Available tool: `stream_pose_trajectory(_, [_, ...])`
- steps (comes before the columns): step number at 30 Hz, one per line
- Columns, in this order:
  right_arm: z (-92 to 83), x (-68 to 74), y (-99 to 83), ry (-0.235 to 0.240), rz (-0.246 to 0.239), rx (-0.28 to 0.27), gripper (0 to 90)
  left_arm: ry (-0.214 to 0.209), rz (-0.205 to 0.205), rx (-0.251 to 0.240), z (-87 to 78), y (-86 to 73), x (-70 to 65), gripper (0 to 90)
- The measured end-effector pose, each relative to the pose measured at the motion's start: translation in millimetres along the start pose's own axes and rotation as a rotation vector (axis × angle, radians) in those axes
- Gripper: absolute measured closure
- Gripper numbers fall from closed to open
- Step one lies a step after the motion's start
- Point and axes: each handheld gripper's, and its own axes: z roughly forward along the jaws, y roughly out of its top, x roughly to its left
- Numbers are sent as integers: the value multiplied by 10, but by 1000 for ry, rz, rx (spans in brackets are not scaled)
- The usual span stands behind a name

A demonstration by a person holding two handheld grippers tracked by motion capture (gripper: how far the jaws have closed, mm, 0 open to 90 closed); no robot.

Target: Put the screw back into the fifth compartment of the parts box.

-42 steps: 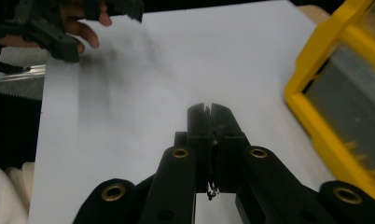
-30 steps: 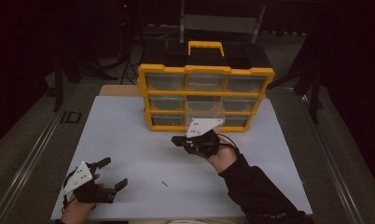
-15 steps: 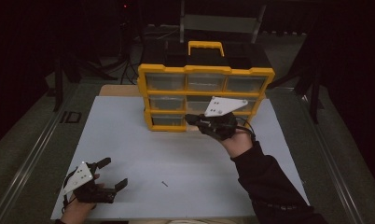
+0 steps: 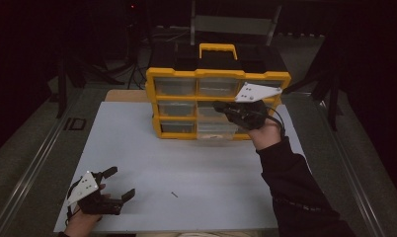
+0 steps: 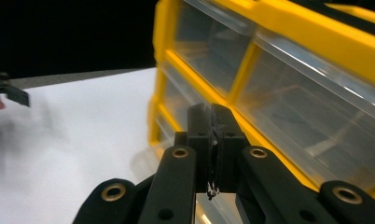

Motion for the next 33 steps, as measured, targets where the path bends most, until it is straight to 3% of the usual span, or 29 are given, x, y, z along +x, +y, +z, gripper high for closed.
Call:
stream_pose_trajectory(7, [58,-157,-127,-12,51,32,877,-1,0,-1,-1,0,1,6])
stream_pose_trajectory(19, [209,-170,-356,18,84,104,877,2,-1,3,2,-1,3,6])
stream_pose_trajectory(30, [297,-194,-430,41,108,142,873,2,0,5,2,-2,2,6])
stream_pose_trajectory(33, [311,-212,-440,56,133,152,803,2,-1,6,1,-2,3,6])
